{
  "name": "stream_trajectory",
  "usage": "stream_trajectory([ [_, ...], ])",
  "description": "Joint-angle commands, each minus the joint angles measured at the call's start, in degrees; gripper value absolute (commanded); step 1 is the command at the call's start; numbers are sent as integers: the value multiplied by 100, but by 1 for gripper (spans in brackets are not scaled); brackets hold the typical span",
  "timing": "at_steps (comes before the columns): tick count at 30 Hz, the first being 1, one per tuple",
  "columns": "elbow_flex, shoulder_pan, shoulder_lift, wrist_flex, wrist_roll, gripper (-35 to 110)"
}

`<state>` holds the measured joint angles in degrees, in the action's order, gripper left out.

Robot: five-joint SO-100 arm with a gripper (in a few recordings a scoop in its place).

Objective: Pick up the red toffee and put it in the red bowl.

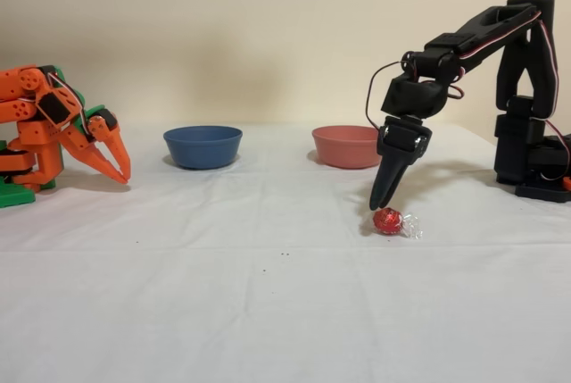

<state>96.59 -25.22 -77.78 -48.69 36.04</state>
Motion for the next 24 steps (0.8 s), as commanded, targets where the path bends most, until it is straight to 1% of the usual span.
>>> stream_trajectory([
  [1, 53, -44, -220, 44, -26, 32],
  [9, 299, -44, -290, 114, -70, 32],
  [24, 167, -176, -97, 176, -141, 31],
])
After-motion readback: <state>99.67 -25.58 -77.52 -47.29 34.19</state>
